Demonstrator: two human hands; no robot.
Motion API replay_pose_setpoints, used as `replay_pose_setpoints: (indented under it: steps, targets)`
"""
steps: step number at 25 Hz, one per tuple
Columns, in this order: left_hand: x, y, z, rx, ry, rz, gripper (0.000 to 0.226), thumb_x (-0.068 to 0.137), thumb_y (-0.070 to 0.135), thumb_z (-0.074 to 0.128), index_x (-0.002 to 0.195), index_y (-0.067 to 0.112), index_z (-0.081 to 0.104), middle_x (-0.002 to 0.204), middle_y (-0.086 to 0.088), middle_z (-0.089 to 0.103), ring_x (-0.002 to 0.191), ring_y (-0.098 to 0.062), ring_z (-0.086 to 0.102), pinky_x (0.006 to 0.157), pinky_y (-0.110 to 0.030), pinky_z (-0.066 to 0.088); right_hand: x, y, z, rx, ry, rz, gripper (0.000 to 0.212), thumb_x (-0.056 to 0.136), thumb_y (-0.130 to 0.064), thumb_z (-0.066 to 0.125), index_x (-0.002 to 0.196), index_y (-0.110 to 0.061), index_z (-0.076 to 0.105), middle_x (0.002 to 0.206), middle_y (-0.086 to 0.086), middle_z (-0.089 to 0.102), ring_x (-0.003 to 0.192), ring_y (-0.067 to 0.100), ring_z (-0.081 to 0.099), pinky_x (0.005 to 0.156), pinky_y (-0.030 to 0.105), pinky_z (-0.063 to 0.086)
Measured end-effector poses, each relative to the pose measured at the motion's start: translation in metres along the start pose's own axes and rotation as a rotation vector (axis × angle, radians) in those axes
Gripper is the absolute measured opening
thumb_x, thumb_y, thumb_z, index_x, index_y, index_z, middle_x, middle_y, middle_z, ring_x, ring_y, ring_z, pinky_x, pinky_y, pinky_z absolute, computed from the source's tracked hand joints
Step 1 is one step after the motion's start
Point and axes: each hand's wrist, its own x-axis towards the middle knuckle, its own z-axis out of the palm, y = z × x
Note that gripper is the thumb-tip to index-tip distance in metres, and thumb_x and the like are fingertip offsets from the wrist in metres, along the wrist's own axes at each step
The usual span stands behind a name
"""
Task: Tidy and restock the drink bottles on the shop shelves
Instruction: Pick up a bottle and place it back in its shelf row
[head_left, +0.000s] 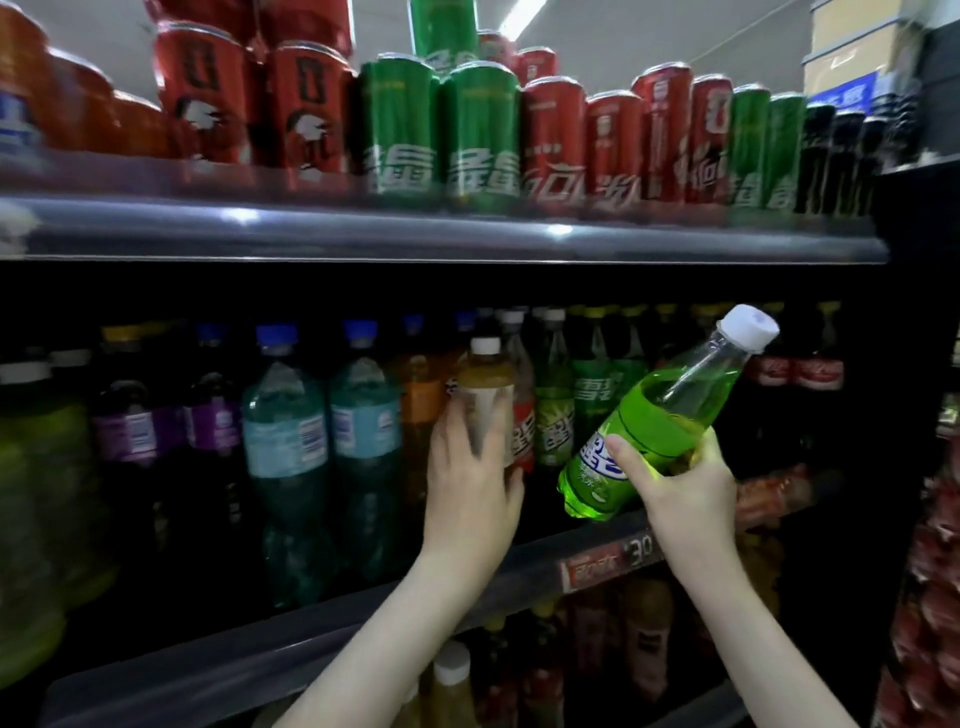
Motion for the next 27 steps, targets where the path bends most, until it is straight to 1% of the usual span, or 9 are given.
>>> replay_pose_setpoints:
  steps: [4, 7, 10, 14, 16, 19, 22, 25, 27]
  targets:
    - [0.012, 0.001, 0.024, -0.108, -0.129, -0.254, 0.094, 0.090, 0.024, 0.059, 0.147, 0.039, -0.013, 0.155, -0.009, 0.000, 0.139, -0.037, 0.018, 0.107, -0.043, 0.034, 0.039, 0.027, 0.014, -0.045, -0.155, 0.020, 0.043, 0.067, -0.029, 0.085, 0.100, -0.024, 0.057, 0.089, -0.013, 0.065, 0.078, -0.007, 0.061, 0.066, 0.007, 0.046]
    - [0.014, 0.000, 0.032, -0.134, -0.112, -0.237, 0.102, 0.091, 0.025, 0.058, 0.131, 0.053, -0.031, 0.154, -0.007, 0.004, 0.136, -0.032, 0.028, 0.101, -0.035, 0.040, 0.062, 0.046, 0.034, -0.117, -0.307, 0.086, 0.050, 0.069, -0.035, 0.083, 0.109, -0.020, 0.058, 0.095, -0.006, 0.067, 0.085, 0.007, 0.063, 0.069, 0.015, 0.046]
    - [0.016, -0.003, 0.037, -0.158, -0.091, -0.231, 0.104, 0.089, 0.027, 0.062, 0.129, 0.056, -0.030, 0.151, -0.011, 0.016, 0.130, -0.029, 0.038, 0.096, -0.031, 0.041, 0.079, 0.062, 0.052, -0.185, -0.386, 0.117, 0.059, 0.072, -0.039, 0.080, 0.119, -0.013, 0.056, 0.101, 0.001, 0.067, 0.093, 0.020, 0.065, 0.072, 0.025, 0.048]
    - [0.016, -0.008, 0.040, -0.242, -0.121, -0.358, 0.107, 0.086, 0.031, 0.065, 0.132, 0.058, -0.028, 0.140, -0.007, 0.040, 0.112, -0.023, 0.057, 0.085, -0.029, 0.048, 0.091, 0.077, 0.063, -0.235, -0.473, 0.106, 0.065, 0.077, -0.039, 0.076, 0.127, -0.009, 0.045, 0.112, 0.006, 0.064, 0.100, 0.023, 0.064, 0.070, 0.024, 0.047]
    - [0.016, -0.007, 0.040, -0.272, -0.130, -0.389, 0.104, 0.085, 0.031, 0.066, 0.137, 0.054, -0.022, 0.137, -0.005, 0.046, 0.106, -0.018, 0.059, 0.082, -0.029, 0.050, 0.091, 0.079, 0.062, -0.222, -0.522, 0.137, 0.075, 0.077, -0.038, 0.076, 0.135, -0.010, 0.038, 0.121, 0.007, 0.061, 0.109, 0.023, 0.061, 0.077, 0.025, 0.048]
    - [0.014, -0.002, 0.035, -0.365, -0.040, -0.386, 0.100, 0.084, 0.025, 0.069, 0.136, 0.058, -0.010, 0.134, 0.003, 0.049, 0.100, -0.002, 0.051, 0.078, -0.020, 0.043, 0.077, 0.069, 0.054, -0.207, -0.455, 0.051, 0.099, 0.077, -0.039, 0.076, 0.151, -0.016, 0.014, 0.150, 0.006, 0.035, 0.138, 0.021, 0.035, 0.105, 0.028, 0.034]
    - [-0.001, 0.003, 0.025, -0.381, 0.021, -0.322, 0.107, 0.082, 0.022, 0.072, 0.127, 0.070, -0.012, 0.139, 0.007, 0.044, 0.113, -0.001, 0.048, 0.086, -0.018, 0.042, 0.045, 0.046, 0.039, -0.074, -0.376, -0.174, 0.095, 0.078, -0.044, 0.070, 0.151, -0.025, 0.013, 0.153, -0.006, 0.024, 0.141, 0.006, 0.021, 0.108, 0.017, 0.019]
    - [-0.015, 0.007, 0.011, -0.369, 0.120, -0.090, 0.104, 0.082, 0.023, 0.072, 0.140, 0.058, -0.007, 0.145, -0.006, 0.039, 0.127, -0.009, 0.046, 0.096, -0.015, 0.044, 0.013, 0.016, 0.032, 0.064, -0.667, -0.211, 0.088, 0.076, -0.037, 0.075, 0.144, -0.044, 0.020, 0.141, -0.034, 0.028, 0.130, -0.019, 0.024, 0.100, 0.000, 0.025]
    - [-0.019, 0.006, 0.000, -0.401, 0.160, 0.086, 0.100, 0.084, 0.020, 0.068, 0.146, 0.045, -0.006, 0.142, -0.019, 0.039, 0.128, -0.017, 0.048, 0.100, -0.022, 0.045, 0.000, 0.003, 0.035, 0.138, -0.847, -0.198, 0.076, 0.075, -0.023, 0.078, 0.136, -0.041, 0.037, 0.130, -0.034, 0.047, 0.123, -0.016, 0.040, 0.096, 0.005, 0.037]
